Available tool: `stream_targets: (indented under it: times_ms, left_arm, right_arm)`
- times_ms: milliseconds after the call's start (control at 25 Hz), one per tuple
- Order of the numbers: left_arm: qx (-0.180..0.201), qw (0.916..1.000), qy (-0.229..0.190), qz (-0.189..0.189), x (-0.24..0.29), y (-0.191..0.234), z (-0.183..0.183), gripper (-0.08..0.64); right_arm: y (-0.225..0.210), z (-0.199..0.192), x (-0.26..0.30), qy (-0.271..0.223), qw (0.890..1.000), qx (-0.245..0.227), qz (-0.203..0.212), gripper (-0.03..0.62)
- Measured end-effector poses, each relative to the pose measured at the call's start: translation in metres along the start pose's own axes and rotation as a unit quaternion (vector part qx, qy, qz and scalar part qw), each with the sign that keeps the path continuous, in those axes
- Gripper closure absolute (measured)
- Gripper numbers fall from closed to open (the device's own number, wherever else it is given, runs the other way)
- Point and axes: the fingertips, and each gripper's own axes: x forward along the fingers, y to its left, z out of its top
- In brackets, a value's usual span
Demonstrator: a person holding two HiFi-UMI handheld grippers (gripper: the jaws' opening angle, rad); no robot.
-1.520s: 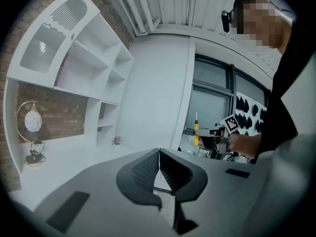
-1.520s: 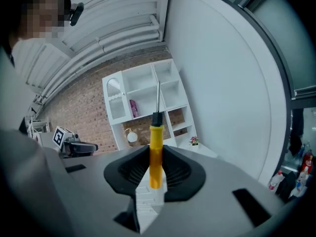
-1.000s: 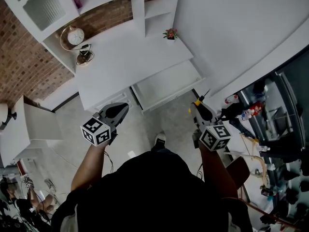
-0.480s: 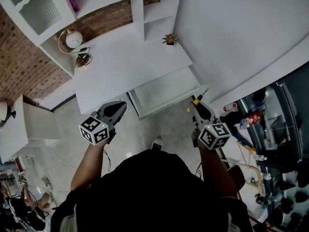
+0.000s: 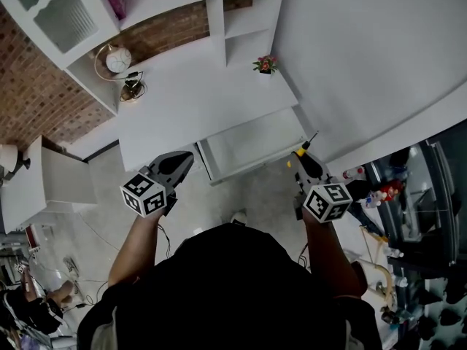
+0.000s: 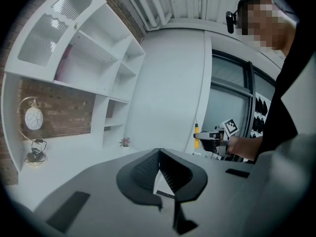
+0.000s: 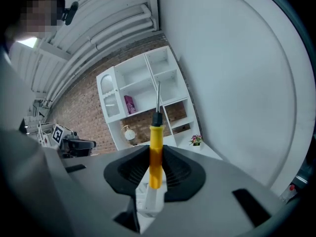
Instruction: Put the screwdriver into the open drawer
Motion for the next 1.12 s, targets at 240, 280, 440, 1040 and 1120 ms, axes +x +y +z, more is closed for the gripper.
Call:
stream_targets:
  times_ms: [240,280,440,1040,1120]
  left_arm:
    - [-0.002,1.0000,-0.002,0.005,0.010,-0.003,0.005,0.540]
    - [-0.002,1.0000,-0.003,0.005,0.011,-0.004,0.006,0.540]
    - [-0.002,1.0000,-0.003,0.007,0.008,-0.005,0.006,0.540]
    - [-0.016,0.9997,-0.015,0.014,0.008,0.023,0.006,0.540]
    - [-0.019,0.9996,-0.015,0.014,0.010,0.030,0.006,0.540]
  right_arm:
    - [-0.010,0.001,0.007,0.009,1.000,-0.001,0.013,0.506]
    - [-0.011,0.003,0.009,0.007,1.000,-0.003,0.015,0.506]
    - [-0.011,0.008,0.010,0.003,1.000,-0.008,0.018,0.506]
    - [-0.006,0.014,0.035,0.008,0.999,-0.027,0.025,0.506]
    - [-0.007,0.015,0.041,0.009,0.999,-0.024,0.024,0.506]
